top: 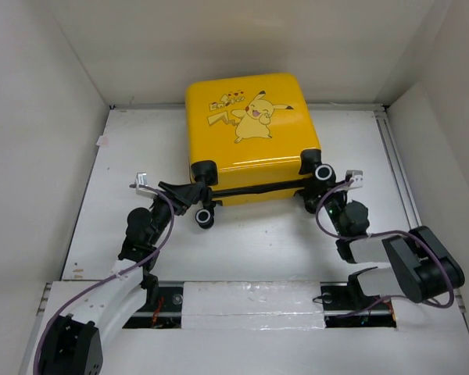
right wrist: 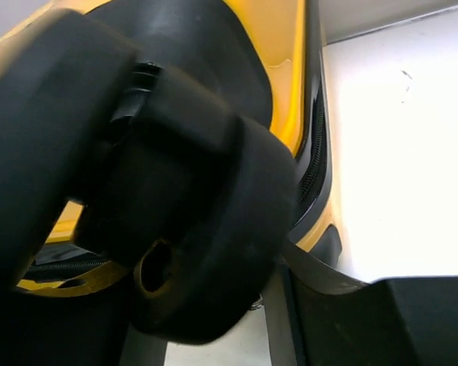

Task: Pack the luggage

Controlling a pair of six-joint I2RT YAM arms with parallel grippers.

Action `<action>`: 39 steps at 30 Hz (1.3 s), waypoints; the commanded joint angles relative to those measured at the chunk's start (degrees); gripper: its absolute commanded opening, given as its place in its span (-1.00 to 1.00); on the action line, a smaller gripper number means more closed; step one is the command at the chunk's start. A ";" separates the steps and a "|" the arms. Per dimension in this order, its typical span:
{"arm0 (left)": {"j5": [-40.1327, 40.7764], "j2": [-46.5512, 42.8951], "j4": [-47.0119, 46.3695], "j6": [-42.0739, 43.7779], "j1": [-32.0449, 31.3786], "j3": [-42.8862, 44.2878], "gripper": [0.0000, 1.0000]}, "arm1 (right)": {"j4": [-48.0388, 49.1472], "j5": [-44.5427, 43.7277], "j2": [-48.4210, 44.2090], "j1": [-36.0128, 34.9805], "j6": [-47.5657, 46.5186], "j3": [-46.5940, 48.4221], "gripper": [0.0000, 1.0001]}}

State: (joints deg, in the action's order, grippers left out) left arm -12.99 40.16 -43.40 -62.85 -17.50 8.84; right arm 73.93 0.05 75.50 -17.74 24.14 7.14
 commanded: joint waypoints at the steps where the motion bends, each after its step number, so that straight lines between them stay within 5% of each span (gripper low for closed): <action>1: -2.04 -2.90 -10.04 -2.19 0.01 5.05 -1.00 | 5.68 8.73 3.15 -0.37 0.55 1.83 0.00; 6: -0.99 -2.37 -10.05 -2.19 0.01 5.05 -1.00 | 6.33 5.93 1.06 -0.98 3.10 -1.77 0.32; 14: 0.07 -2.37 -10.04 -1.66 0.01 5.66 -1.00 | -29.86 -6.29 -25.80 -0.37 3.63 0.50 0.30; 18: 0.07 -2.37 -12.06 -2.45 0.01 5.66 -1.00 | -42.35 -5.79 -27.26 2.52 1.62 4.36 0.30; 39: -0.45 -1.23 -11.45 -1.93 0.01 6.28 -1.00 | -28.50 17.61 -8.01 8.42 -6.74 11.50 -0.03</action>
State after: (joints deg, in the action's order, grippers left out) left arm -12.88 40.47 -42.50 -62.43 -17.58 9.69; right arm 40.18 15.03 65.95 -10.90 17.72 14.28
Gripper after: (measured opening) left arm 0.493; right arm 0.493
